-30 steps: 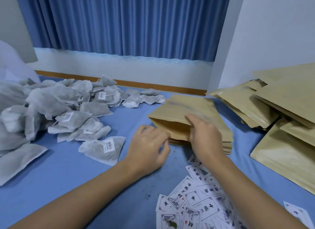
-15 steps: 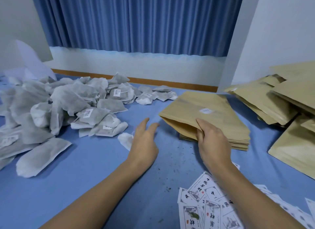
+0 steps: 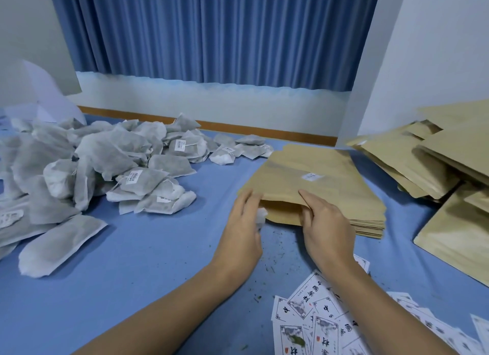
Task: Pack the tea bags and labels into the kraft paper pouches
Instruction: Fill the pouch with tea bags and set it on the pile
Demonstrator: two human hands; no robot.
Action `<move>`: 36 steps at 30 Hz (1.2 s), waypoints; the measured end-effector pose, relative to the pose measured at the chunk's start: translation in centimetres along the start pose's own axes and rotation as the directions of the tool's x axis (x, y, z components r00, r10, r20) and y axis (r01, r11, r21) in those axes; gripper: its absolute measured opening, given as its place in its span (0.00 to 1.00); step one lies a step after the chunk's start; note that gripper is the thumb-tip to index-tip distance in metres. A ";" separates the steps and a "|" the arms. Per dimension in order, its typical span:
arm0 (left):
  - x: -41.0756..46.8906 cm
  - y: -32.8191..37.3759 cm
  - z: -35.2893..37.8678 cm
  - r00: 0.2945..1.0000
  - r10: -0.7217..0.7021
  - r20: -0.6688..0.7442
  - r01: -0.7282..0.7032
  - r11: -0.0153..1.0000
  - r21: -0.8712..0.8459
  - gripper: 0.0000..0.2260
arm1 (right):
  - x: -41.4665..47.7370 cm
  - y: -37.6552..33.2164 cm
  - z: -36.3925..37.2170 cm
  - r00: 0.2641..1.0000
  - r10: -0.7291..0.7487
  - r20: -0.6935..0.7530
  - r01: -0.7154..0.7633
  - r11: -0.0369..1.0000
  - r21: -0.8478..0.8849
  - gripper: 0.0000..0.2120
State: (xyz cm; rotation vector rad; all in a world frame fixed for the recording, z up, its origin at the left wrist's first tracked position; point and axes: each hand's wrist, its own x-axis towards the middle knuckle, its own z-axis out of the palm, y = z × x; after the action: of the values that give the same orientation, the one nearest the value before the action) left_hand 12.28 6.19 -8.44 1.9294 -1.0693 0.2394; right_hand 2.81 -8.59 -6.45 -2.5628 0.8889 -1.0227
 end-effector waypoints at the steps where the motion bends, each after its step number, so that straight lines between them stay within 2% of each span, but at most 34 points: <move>1: 0.0 0.0 -0.1 0.999 -0.015 -0.028 0.015 1.000 -0.009 0.25 | 0.0 0.0 0.1 1.000 0.007 -0.009 -0.007 1.000 0.004 0.18; 4: 0.2 0.7 -1.0 0.984 0.021 -0.179 -0.039 0.995 -0.097 0.21 | 0.2 0.1 0.3 0.999 0.043 -0.021 -0.043 0.999 0.002 0.14; 6: 0.7 1.2 -1.5 0.913 0.171 -0.371 -0.224 0.969 -0.104 0.17 | 0.3 0.2 0.3 0.997 0.074 -0.035 -0.074 0.997 0.003 0.11; 7: 0.8 1.3 -1.6 0.864 0.274 -0.423 -0.331 0.941 -0.066 0.15 | 0.3 0.3 0.4 0.996 0.075 -0.037 -0.075 0.997 -0.002 0.11; 9: 0.7 1.6 -1.6 0.810 0.447 -0.379 -0.482 0.876 0.003 0.13 | 0.3 0.3 0.3 0.998 0.061 -0.021 -0.061 0.998 -0.031 0.10; 12: 0.2 2.0 -0.5 0.851 0.522 -0.060 -0.514 0.850 0.113 0.14 | 0.2 0.1 0.3 0.999 0.045 0.023 -0.043 0.997 -0.067 0.12; 14: 0.2 1.9 0.3 0.888 0.419 0.191 -0.457 0.854 0.248 0.16 | 0.2 0.1 0.3 0.998 0.052 0.037 -0.051 0.998 -0.029 0.15; 16: 0.3 1.6 0.9 0.904 0.265 0.336 -0.383 0.851 0.359 0.22 | 0.1 0.2 0.3 0.998 0.068 0.019 -0.068 0.997 0.033 0.15; 18: 0.4 1.6 1.2 0.921 0.187 0.341 -0.323 0.855 0.405 0.29 | 0.1 0.2 0.2 0.998 0.070 0.002 -0.070 0.996 0.058 0.16; 20: 1.2 1.7 1.5 0.941 0.105 0.322 -0.240 0.878 0.415 0.31 | 0.1 0.0 0.0 0.999 0.051 0.003 -0.051 0.997 0.060 0.17; 25: 5.7 3.4 3.1 0.904 -0.130 0.406 -0.095 0.867 0.489 0.18 | -0.3 -0.8 -0.3 0.997 -0.036 -0.069 0.043 0.994 0.105 0.19; 28: 9.5 4.0 2.5 0.913 -0.210 0.349 0.074 0.928 0.366 0.15 | -0.6 -0.8 0.0 0.987 -0.083 -0.136 0.105 0.981 0.162 0.23; 29: 10.5 3.8 2.6 0.882 -0.278 0.381 0.140 0.926 0.351 0.14 | -0.7 -0.8 0.1 0.984 -0.110 -0.141 0.134 0.975 0.176 0.24; 30: 11.1 3.8 2.9 0.831 -0.397 0.389 0.282 0.904 0.320 0.12 | -0.8 -0.9 0.3 0.982 -0.137 -0.127 0.161 0.967 0.199 0.25; 31: 11.2 3.9 3.5 0.782 -0.489 0.385 0.334 0.852 0.404 0.11 | -0.8 -1.0 0.5 0.981 -0.161 -0.105 0.182 0.956 0.232 0.26; 32: 9.0 3.3 4.4 0.702 -0.532 0.474 0.306 0.826 0.473 0.14 | -0.7 -1.1 0.6 0.979 -0.185 -0.089 0.202 0.943 0.264 0.26; 33: 7.7 3.3 5.6 0.676 -0.599 0.429 0.298 0.755 0.584 0.19 | -0.6 -1.1 0.7 0.975 -0.207 -0.085 0.223 0.931 0.289 0.26; 34: 7.0 3.5 7.0 0.744 -0.574 0.341 0.188 0.670 0.718 0.23 | -0.4 -1.0 0.7 0.971 -0.221 -0.089 0.238 0.924 0.301 0.26; 35: 7.6 4.0 7.4 0.723 -0.596 0.349 0.189 0.657 0.730 0.23 | -0.2 -0.8 0.7 0.970 -0.225 -0.087 0.241 0.922 0.304 0.27; 36: 9.0 4.1 6.8 0.678 -0.553 0.484 0.214 0.779 0.589 0.20 | 0.2 -0.6 0.7 0.973 -0.219 -0.077 0.232 0.923 0.306 0.28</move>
State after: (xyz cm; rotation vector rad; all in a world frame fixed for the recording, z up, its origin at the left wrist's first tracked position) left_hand 13.07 -5.31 -5.12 2.7771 -1.0109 -0.4982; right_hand 3.67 -8.20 -6.60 -2.4144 0.4016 -1.1773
